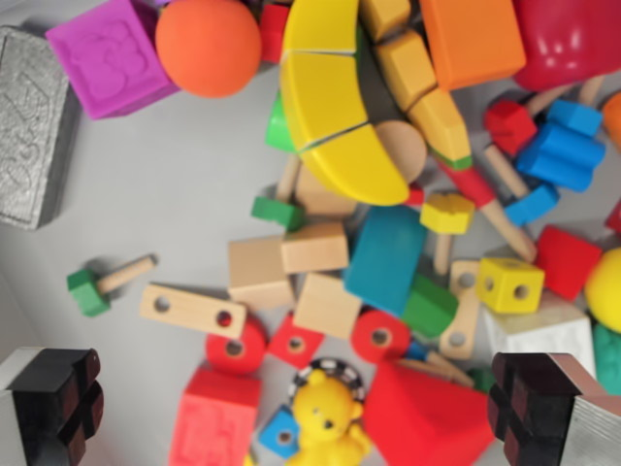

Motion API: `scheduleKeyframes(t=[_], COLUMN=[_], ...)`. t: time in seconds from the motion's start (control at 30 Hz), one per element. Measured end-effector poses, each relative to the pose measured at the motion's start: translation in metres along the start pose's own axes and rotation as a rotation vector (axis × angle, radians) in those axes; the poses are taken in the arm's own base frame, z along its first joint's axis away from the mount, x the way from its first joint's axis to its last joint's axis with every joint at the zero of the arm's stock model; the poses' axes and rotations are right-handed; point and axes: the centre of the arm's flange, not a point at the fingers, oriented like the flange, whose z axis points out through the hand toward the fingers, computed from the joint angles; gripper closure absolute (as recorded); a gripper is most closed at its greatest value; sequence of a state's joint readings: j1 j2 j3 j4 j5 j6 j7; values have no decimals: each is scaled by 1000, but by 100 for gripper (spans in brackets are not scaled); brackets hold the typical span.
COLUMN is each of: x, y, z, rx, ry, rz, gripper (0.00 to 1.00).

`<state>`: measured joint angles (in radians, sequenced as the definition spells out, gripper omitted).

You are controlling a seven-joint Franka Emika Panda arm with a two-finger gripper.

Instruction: Pick an object from the bin

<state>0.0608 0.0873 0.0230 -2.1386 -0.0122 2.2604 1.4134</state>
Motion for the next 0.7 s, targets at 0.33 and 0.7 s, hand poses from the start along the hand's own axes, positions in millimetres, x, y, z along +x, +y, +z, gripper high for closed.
scheduleKeyframes(t=[0.33,0.7], x=[-17,-37], y=[6,13], z=[26,55], rx=[-8,-18], ry=[-1,-1], rz=[130,284], gripper=[0,0])
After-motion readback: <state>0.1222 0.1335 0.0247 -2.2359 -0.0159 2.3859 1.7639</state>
